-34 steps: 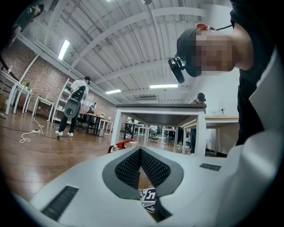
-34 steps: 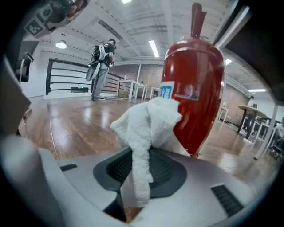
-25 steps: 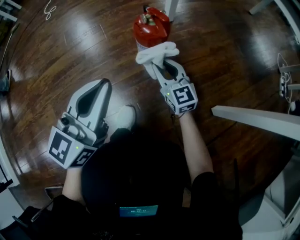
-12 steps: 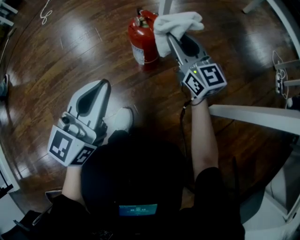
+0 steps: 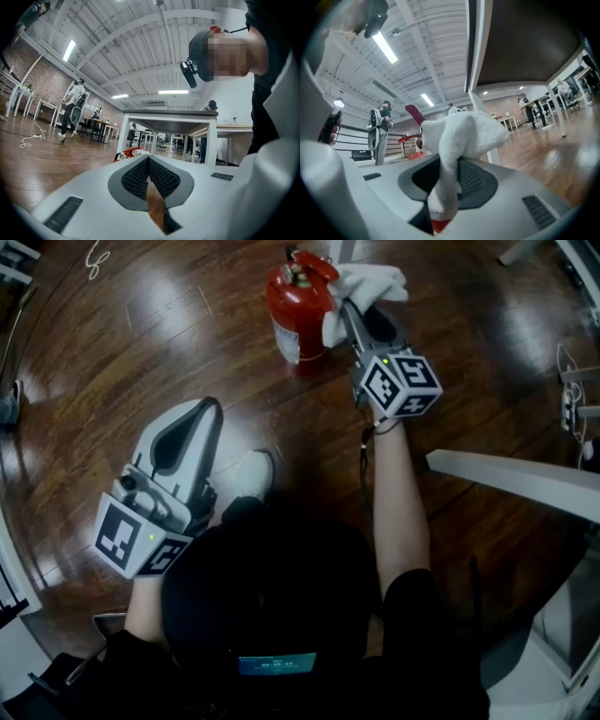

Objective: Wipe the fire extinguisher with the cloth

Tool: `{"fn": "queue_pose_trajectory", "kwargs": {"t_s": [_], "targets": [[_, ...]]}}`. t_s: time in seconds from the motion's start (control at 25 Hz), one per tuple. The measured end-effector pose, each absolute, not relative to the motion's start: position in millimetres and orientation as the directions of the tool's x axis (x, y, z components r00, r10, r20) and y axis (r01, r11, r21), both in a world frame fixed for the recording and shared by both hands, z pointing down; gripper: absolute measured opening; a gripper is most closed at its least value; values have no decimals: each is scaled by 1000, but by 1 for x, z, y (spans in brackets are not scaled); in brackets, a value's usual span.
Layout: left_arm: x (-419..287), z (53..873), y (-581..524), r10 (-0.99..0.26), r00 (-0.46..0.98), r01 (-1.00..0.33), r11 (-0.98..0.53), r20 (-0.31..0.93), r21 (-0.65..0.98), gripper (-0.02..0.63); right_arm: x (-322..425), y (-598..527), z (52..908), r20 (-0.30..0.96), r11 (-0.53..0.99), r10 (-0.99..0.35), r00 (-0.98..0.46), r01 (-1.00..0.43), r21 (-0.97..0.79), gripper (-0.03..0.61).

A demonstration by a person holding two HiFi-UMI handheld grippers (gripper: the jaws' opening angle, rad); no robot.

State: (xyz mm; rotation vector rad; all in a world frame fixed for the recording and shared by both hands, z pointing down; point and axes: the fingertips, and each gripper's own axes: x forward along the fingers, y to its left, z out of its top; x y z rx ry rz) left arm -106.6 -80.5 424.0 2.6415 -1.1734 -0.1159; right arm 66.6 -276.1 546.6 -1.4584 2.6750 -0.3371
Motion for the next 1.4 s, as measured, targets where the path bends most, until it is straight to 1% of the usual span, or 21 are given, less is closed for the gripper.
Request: {"fn": "queue_pose_trajectory", "kwargs": {"t_s": [0.16, 0.32, 0.56, 0.72, 0.88, 1.0, 1.2, 1.4], "targets": [[-111, 424, -81, -743, 669, -722, -642, 26, 257, 0, 77, -285, 582, 102, 448, -863, -495, -842, -301, 120], [-110, 418, -82, -743, 669, -717, -644, 3, 266, 0, 80, -289, 646, 216, 357, -860, -462, -848, -391, 117], [-110, 422, -83, -735, 678, -715, -654, 18, 246, 0, 69, -268, 753, 420, 257, -782, -460, -853, -454, 117], [-107, 421, -83, -732, 681, -711, -657, 15, 253, 0, 63, -261, 771, 447, 218, -769, -457, -845, -488, 117], [-108, 419, -83, -737, 676, -711, -649, 6, 271, 0, 64, -261, 767, 452, 238, -762, -464, -850, -470, 117], [-107, 419, -83, -736, 677, -711, -650, 9, 268, 0, 71, -261, 750, 406, 247, -784, -469, -836, -489, 118], [-109, 420, -82, -745, 668, -721, -644, 9, 256, 0, 90, -256, 685, 211, 293, -848, -486, -763, -577, 118], [-106, 418, -81, -742, 671, -719, -648, 7, 249, 0, 97, -246, 594, -1, 400, -869, -494, -702, -590, 120]]}}
